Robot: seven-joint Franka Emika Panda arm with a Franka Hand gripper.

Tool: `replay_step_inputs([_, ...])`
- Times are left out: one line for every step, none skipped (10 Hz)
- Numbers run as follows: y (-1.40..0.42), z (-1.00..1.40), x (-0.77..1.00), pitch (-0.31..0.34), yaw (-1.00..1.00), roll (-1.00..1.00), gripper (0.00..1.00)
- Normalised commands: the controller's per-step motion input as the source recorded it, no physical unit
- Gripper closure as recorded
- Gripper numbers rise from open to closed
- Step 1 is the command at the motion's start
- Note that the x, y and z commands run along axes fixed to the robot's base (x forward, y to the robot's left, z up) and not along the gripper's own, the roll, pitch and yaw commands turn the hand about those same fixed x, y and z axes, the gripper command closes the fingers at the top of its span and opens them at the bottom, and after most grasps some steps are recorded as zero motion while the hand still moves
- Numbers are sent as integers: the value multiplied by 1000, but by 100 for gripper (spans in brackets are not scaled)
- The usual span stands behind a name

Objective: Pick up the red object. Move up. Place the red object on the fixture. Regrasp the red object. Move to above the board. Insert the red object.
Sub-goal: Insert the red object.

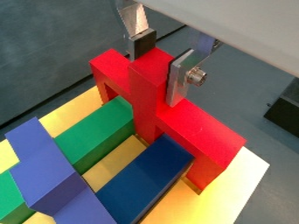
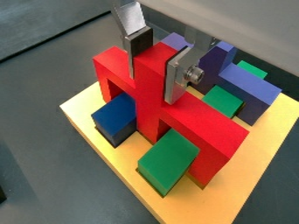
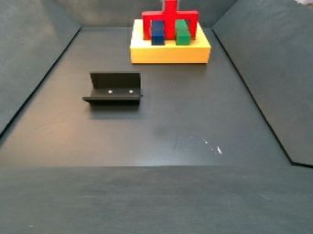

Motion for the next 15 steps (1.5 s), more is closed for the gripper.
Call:
replay_step_inputs([0,-60,0,0,-94,-21,100])
replay_step_inputs([0,-77,0,0,-97,-29,100])
replay_step_inputs([0,-77,0,0,-91,-50,100])
replay_step_inputs([0,-97,0,-1,-60,-50,100])
replay_step_inputs([0,-143,0,-19,-37,-53,100])
replay_step_inputs([0,-180,0,-36,-23,-69,100])
replay_step_inputs([0,-243,0,-50,0,-77,100])
replay_step_inputs([0,-337,77,-29,0,-60,100])
replay_step_inputs([0,-354,109,-17,-34,-40,100])
replay_step_inputs([-37,-197,326,0,-106,0,100])
replay_step_inputs([-11,-149,354,36,-186,16,100])
replay_step_inputs([-23,-143,280,30,-174,20,100])
replay_step_inputs([0,-226,17,0,-63,0,100])
replay_step_inputs([20,-423,-3,-49,-14,-4,100])
replay_step_inputs([63,-471,-106,-96,0,-43,100])
